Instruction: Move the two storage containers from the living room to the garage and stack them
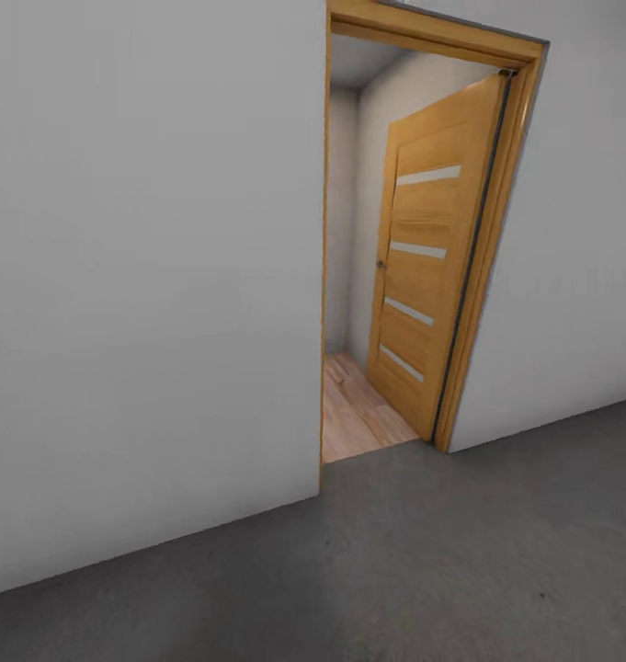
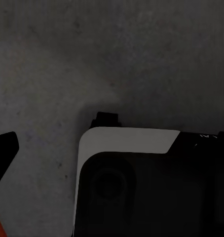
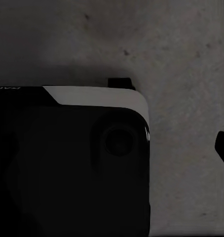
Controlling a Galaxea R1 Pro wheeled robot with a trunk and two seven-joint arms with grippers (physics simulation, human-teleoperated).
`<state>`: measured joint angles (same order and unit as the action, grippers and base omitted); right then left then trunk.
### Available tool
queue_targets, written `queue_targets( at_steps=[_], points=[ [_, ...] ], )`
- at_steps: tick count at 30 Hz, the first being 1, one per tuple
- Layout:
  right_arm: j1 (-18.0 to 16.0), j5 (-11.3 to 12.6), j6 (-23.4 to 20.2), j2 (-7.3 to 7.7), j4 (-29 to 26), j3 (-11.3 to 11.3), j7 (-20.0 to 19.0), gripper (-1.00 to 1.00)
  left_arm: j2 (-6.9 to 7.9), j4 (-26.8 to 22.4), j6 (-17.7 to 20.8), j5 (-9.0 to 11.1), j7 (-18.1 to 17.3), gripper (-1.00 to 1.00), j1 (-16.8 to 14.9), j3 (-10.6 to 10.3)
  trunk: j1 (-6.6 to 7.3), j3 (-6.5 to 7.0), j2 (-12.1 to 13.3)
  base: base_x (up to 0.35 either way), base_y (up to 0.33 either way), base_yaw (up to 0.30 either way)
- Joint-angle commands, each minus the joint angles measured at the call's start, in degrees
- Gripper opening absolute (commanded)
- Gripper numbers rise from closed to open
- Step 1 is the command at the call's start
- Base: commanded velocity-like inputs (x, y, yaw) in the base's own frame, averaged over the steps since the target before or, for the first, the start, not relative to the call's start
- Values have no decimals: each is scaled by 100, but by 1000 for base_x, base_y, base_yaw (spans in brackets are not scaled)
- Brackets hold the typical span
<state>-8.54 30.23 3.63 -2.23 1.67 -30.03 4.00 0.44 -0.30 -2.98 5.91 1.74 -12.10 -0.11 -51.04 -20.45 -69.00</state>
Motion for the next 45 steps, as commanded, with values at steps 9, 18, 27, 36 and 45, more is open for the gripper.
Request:
queue_targets(
  at_steps=[9, 18, 27, 36, 45],
  points=[
    [-7, 50, 26, -5, 18, -49, 4, 100, 0, 4, -18, 59, 2, 100, -3, -7, 0, -6, -4, 0, 0, -258],
    [-7, 50, 28, -5, 18, -47, 4, 100, 0, 4, -18, 59, 2, 100, -3, -7, 0, -6, -4, 0, 0, -258],
    [-7, 50, 26, -5, 18, -47, 4, 100, 0, 4, -18, 59, 2, 100, -3, -7, 0, -6, -4, 0, 0, -258],
    [-7, 52, 25, -5, 18, -47, 4, 100, 0, 4, -18, 59, 2, 100, -3, -7, 0, -6, -4, 0, 0, -258],
    [-7, 52, 24, -5, 18, -47, 4, 100, 0, 4, -18, 59, 2, 100, -3, -7, 0, -6, -4, 0, 0, -137]
  ],
)
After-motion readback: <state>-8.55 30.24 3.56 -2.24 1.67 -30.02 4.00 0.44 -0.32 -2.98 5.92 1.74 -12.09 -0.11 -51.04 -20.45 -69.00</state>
